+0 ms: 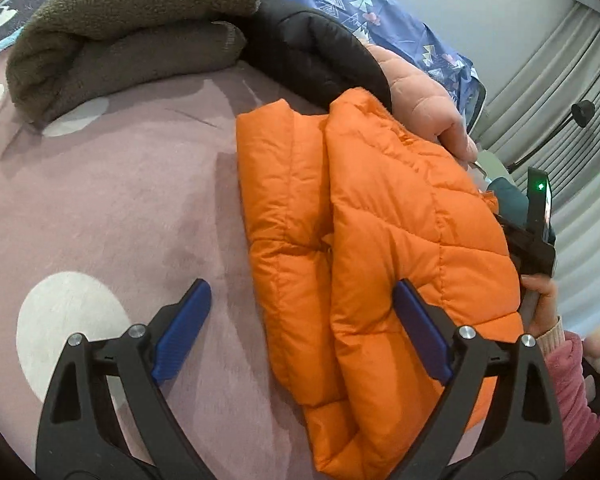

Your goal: Fold large clothes

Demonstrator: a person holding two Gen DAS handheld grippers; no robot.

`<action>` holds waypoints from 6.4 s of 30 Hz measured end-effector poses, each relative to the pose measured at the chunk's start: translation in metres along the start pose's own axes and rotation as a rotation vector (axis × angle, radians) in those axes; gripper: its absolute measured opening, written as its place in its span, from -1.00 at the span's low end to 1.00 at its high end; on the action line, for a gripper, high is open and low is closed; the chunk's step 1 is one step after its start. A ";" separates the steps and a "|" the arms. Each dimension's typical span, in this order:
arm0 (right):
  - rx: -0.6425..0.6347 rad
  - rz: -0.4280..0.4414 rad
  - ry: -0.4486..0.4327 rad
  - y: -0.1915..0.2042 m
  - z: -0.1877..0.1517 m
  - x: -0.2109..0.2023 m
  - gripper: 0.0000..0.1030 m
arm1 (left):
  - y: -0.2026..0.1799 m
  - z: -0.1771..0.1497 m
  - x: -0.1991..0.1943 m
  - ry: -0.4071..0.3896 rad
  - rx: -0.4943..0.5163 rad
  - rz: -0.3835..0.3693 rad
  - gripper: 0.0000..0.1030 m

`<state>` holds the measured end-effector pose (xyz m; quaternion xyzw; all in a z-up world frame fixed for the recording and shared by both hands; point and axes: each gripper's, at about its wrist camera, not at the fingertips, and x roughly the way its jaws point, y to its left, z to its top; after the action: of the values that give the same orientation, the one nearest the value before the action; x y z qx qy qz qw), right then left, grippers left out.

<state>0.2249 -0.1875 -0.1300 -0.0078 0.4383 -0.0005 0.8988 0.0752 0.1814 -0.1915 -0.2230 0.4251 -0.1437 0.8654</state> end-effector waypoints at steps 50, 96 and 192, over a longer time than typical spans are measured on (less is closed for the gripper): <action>-0.401 0.455 -0.412 0.121 -0.116 -0.215 -0.64 | -0.074 0.132 0.016 0.047 0.048 -0.447 -0.55; 0.326 0.482 -0.115 -0.121 -0.086 -0.154 -0.67 | -0.347 0.117 0.075 0.217 0.242 -0.255 -0.46; 0.296 0.085 -0.111 -0.141 -0.165 -0.163 -0.50 | -0.346 0.085 0.186 0.131 0.599 -0.153 -0.64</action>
<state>-0.0048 -0.3291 -0.1010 0.1431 0.3832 -0.0268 0.9121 0.2342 -0.1749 -0.0947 0.0204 0.4005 -0.3412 0.8501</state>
